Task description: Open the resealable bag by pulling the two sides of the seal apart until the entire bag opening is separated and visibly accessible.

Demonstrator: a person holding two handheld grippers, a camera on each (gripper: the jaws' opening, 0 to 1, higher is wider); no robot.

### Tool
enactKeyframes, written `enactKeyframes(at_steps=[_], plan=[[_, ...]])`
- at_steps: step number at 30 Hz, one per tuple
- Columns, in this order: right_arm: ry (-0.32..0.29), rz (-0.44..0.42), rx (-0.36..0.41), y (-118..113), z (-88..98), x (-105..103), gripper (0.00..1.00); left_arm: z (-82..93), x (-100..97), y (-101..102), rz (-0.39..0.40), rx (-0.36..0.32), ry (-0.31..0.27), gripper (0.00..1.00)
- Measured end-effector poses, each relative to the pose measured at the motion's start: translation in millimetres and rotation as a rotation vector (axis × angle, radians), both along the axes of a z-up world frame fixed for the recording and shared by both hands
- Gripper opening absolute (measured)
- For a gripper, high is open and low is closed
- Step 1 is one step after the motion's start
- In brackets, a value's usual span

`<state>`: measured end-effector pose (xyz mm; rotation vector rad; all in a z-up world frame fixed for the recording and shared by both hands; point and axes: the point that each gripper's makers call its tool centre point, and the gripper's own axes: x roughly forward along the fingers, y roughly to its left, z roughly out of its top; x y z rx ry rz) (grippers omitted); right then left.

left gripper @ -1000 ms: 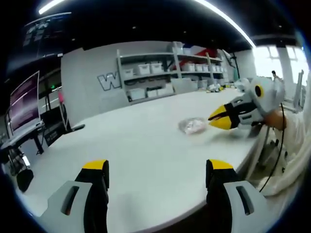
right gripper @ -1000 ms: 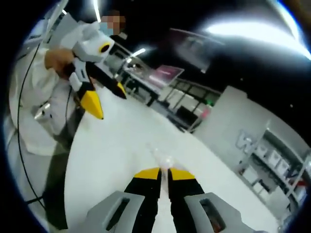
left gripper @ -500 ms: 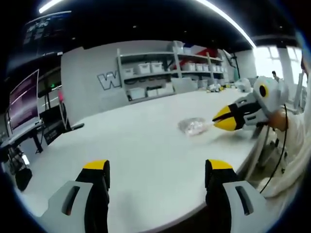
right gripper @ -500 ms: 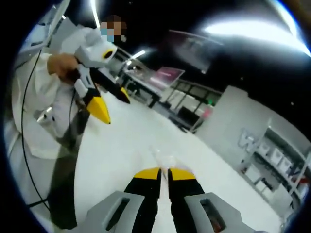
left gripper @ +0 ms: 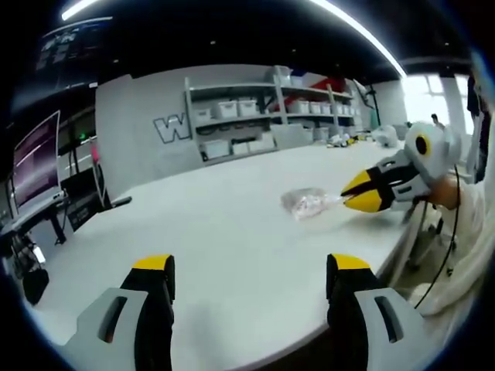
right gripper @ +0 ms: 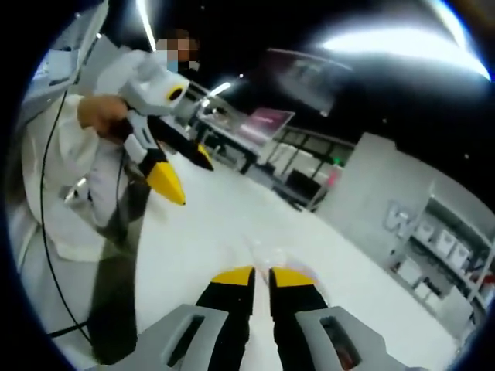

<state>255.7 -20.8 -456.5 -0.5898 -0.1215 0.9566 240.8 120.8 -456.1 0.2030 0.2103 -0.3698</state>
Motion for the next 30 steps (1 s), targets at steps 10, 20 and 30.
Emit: enactKeyframes(at_steps=[10, 20, 30], plan=[[0.058, 0.006, 0.051, 2.7, 1.5, -3.0, 0.06, 0.9, -0.5, -1.6, -0.002, -0.006, -0.004, 0.8], [0.117, -0.004, 0.133, 3.6, 6.3, -4.1, 0.07, 0.2, -1.4, -5.5, -0.013, -0.022, 0.002, 0.79], [0.117, -0.07, 0.23, 7.5, 21.6, 4.2, 0.09, 2.4, -0.7, -12.0, -0.031, -0.021, -0.004, 0.79]])
